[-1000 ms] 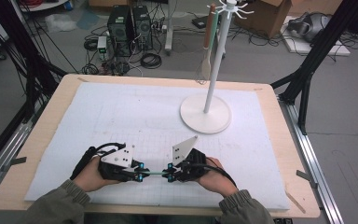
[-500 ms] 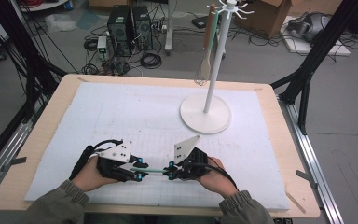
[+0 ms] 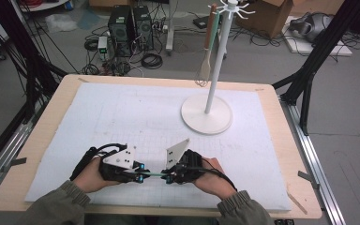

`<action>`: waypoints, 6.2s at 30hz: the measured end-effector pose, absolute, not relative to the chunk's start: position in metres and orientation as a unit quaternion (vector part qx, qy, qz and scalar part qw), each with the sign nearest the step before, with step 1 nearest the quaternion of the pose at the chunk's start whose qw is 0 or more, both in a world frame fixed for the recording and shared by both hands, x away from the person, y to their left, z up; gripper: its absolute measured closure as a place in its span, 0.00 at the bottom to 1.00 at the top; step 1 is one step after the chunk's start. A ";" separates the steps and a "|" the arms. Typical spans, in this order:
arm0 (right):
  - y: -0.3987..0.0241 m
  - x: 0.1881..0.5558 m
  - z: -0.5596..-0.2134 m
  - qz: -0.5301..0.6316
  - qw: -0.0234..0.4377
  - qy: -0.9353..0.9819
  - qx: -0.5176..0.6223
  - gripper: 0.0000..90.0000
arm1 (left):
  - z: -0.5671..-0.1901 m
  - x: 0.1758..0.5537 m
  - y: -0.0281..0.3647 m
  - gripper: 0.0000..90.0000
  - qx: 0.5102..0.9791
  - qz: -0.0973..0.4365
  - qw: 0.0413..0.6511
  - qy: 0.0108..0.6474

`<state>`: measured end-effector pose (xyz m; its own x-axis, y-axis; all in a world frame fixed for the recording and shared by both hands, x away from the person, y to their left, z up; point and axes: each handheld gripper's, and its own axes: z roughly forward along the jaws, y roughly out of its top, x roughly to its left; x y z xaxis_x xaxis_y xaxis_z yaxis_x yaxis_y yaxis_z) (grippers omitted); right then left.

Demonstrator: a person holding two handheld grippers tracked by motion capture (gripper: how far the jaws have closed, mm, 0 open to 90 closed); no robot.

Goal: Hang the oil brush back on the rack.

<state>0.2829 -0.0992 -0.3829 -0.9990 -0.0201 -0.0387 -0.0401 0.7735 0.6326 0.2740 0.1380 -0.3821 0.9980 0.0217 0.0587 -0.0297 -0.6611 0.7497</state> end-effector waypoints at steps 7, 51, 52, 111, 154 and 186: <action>-0.098 0.284 -0.384 0.334 0.006 0.943 -0.008 0.94 | -0.382 0.277 0.141 0.83 0.900 0.018 0.434 0.022; -0.120 0.292 -0.384 0.402 -0.011 0.915 0.039 0.94 | -0.379 0.279 0.167 0.55 0.867 0.039 0.490 0.077; -0.121 0.292 -0.384 0.403 -0.011 0.914 0.041 0.94 | -0.380 0.279 0.168 0.54 0.868 0.041 0.489 0.078; -0.191 0.312 -0.356 0.580 0.042 0.797 0.166 0.94 | -0.393 0.267 0.228 0.35 0.832 0.096 0.518 0.172; -0.239 0.356 -0.292 0.626 0.102 0.741 0.219 0.94 | -0.399 0.275 0.266 0.09 0.805 0.154 0.508 0.265; -0.255 0.375 -0.256 0.635 0.149 0.719 0.241 0.94 | -0.399 0.271 0.270 0.05 0.803 0.162 0.507 0.267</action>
